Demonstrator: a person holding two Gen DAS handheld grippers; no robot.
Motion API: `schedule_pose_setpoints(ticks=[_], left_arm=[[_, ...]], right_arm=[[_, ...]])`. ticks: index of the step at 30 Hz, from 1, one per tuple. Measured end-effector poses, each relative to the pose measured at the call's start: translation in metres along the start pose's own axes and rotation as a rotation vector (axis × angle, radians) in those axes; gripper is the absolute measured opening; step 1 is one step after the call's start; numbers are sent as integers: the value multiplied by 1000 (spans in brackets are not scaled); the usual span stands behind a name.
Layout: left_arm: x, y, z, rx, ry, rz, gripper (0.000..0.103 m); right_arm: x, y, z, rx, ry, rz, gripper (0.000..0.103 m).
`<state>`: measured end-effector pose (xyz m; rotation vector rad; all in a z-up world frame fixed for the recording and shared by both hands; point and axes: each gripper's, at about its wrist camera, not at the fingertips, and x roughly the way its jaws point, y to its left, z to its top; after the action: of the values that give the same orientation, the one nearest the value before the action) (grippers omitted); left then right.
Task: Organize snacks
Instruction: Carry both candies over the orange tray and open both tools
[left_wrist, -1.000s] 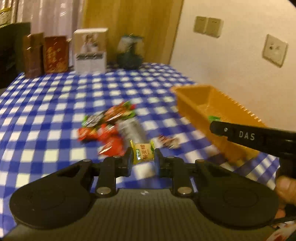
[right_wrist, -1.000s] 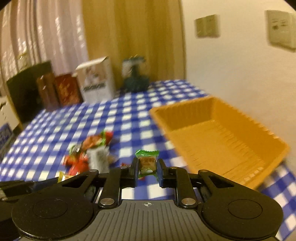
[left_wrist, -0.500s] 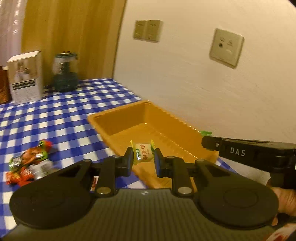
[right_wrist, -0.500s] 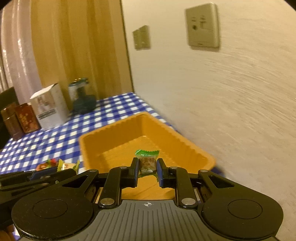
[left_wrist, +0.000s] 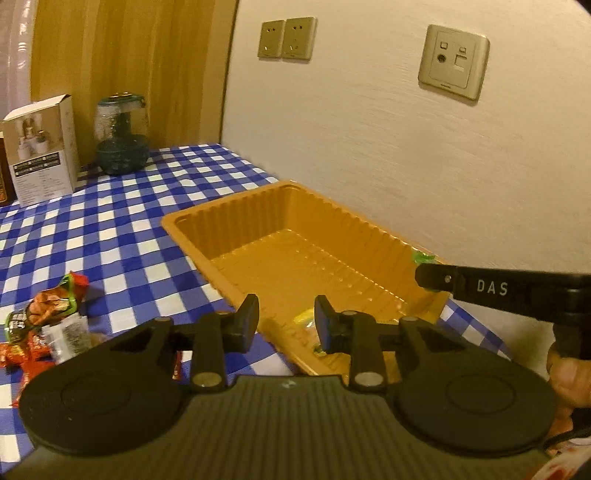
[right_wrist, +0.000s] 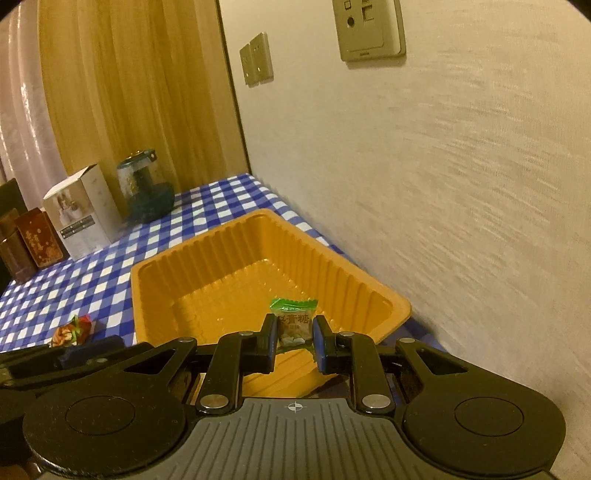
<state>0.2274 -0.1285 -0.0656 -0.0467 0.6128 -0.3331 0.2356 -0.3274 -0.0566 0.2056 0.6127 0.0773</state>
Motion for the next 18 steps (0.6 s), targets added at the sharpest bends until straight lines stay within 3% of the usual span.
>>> schedule_pose_setpoints(ticks=[12, 14, 15, 16, 18], left_arm=[[-13, 13, 2, -26, 1, 26, 29], [-14, 15, 1, -30, 4, 32, 29], [-15, 16, 0, -31, 4, 34, 29], [-16, 17, -1, -33, 4, 35, 30], [-20, 19, -3, -39, 5, 41, 30]], right_arm=[[4, 12, 4, -11, -10, 53, 22], [5, 11, 5, -2, -3, 59, 37], [4, 10, 5, 7, -11, 53, 58], [2, 9, 6, 13, -22, 50, 66], [-2, 7, 6, 13, -33, 41, 66]])
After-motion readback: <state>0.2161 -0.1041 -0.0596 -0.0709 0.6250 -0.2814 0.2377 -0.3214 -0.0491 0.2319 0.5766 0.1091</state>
